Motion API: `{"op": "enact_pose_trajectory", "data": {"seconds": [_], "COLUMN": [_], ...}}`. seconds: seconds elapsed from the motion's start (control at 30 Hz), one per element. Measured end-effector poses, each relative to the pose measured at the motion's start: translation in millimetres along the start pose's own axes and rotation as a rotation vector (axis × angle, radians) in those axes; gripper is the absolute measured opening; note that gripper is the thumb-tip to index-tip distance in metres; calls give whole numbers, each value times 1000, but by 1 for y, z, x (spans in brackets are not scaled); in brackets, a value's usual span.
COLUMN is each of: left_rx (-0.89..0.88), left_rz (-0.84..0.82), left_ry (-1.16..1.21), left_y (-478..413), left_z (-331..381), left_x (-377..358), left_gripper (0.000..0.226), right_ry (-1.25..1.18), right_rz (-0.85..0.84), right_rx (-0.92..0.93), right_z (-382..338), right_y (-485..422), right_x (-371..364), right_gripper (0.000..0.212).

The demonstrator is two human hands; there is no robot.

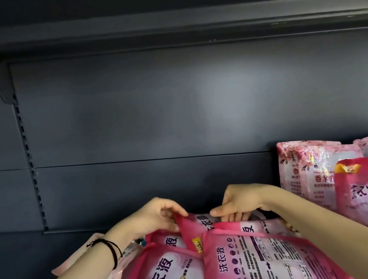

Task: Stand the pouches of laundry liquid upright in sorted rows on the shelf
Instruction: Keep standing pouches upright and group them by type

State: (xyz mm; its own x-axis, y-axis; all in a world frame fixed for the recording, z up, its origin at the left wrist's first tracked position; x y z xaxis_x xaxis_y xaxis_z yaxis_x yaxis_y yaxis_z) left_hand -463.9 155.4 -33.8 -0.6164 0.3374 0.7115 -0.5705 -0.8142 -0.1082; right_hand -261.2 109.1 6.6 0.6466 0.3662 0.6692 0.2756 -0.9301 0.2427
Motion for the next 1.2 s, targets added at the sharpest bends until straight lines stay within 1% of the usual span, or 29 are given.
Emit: {"op": "enact_pose_trajectory", "data": {"seconds": [0.1, 0.17, 0.2, 0.23, 0.3, 0.33, 0.37, 0.47, 0.53, 0.6, 0.67, 0.7, 0.8, 0.9, 1.0, 1.03, 1.1, 1.17, 1.2], "left_rx": [-28, -20, -17, -29, -80, -99, -115, -97, -47, 43, 114, 130, 189, 258, 251, 237, 209, 199, 203], "left_rz": [77, 108, 148, 230, 412, 436, 399, 127, -8, -55, -42, -24, 34, 95, 132, 136, 150, 181, 201], "left_ry": [-24, -16, -1, 32, 105, 95, 33, -133, -194, -260, -279, -242, -42, 103, 266, 306, 368, 410, 426], "left_y": [-1, 0, 0, 0, -4, -5, -8, -13, -15, -17, -18, -19, -17, -14, -20, -24, -31, -36, -37], "left_z": [5, 15, 22, 32, 49, 60, 68, 68, 51, 28, 7, 0, -12, -12, 2, 9, 27, 44, 51], "left_x": [0, 0, 2, 7, 26, 35, 40, 34, 22, 9, 1, -1, -3, -4, 0, 1, 2, 4, 5], "left_gripper": [34, 20, 14, 11, 13, 13, 11, 4, 15, 23, 21, 17, 15, 16, 20, 21, 22, 23, 22], "right_ry": [-26, -75, -110, -144, -201, -225, -233, -168, -153, -101, -31, -15, -21, -75, -106, -103, -75, -14, 20], "right_rz": [-85, -108, -97, -64, 40, 88, 126, 158, 133, 120, 113, 110, 111, 122, 134, 156, 225, 320, 368], "right_rx": [-9, 23, 60, 109, 205, 244, 275, 297, 281, 259, 240, 230, 207, 196, 186, 181, 169, 164, 167], "right_z": [2, 3, 2, 0, -6, -9, -11, -11, -11, -13, -15, -15, -14, -10, -12, -14, -20, -29, -34], "right_y": [10, 14, 15, 17, 20, 22, 22, 21, 19, 14, 8, 6, 1, 1, 5, 6, 10, 14, 15], "right_x": [-7, -9, -7, -4, 5, 8, 10, 7, -1, -11, -19, -22, -25, -25, -27, -27, -25, -22, -21], "right_gripper": [54, 54, 51, 46, 35, 31, 28, 26, 28, 28, 26, 25, 27, 31, 26, 28, 38, 49, 51]}}
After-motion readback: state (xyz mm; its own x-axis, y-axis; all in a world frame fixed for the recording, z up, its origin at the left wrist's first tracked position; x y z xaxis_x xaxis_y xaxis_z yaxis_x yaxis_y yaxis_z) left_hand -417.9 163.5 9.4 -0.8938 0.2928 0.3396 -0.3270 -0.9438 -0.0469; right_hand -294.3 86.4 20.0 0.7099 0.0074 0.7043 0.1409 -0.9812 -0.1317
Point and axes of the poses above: each hand's wrist, its own y-axis away from the middle knuckle, its own x-axis out of the back of the hand, z = x × y, the point moved 5 cm from there along -y, towards the middle knuckle, and after that the axes turned 15 degrees about -y, right-handed, at the moved point
